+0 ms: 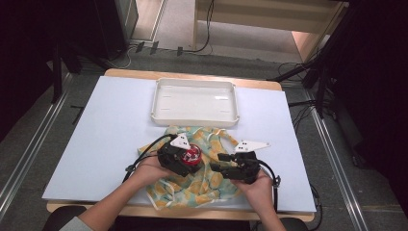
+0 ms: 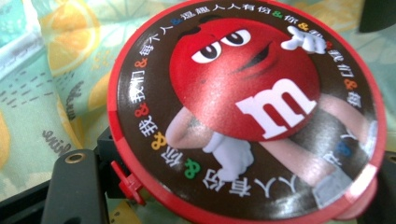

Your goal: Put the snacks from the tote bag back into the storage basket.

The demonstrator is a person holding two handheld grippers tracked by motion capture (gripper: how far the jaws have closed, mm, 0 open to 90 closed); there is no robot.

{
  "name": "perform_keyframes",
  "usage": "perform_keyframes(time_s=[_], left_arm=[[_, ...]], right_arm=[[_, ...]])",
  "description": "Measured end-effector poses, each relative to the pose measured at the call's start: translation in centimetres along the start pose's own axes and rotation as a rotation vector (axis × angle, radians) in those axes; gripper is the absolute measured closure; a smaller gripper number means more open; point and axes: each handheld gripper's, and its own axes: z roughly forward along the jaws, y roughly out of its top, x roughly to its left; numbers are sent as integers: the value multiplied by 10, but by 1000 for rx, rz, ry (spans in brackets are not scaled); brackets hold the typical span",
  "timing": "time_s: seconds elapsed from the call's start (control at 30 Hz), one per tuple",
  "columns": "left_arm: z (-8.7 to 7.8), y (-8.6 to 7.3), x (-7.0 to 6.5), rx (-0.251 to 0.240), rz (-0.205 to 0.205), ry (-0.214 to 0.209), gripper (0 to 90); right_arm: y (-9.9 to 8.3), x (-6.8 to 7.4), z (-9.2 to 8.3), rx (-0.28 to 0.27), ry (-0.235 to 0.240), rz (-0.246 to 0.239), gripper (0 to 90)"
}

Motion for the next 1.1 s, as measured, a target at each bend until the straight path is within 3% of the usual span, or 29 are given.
perform_keyframes(time_s=[0.23,0.6,1.1], left_arm=[[-17,11,-7,-38,-13,-28,254],[-35,19,-12,-40,-22,-32,254],[-57,18,-3,-57,-53,8,255]], right_arm=[[-1,-1,1,5,0,4,487],[-1,0,3,8,0,4,488],[-1,0,3,2,5,0,489]])
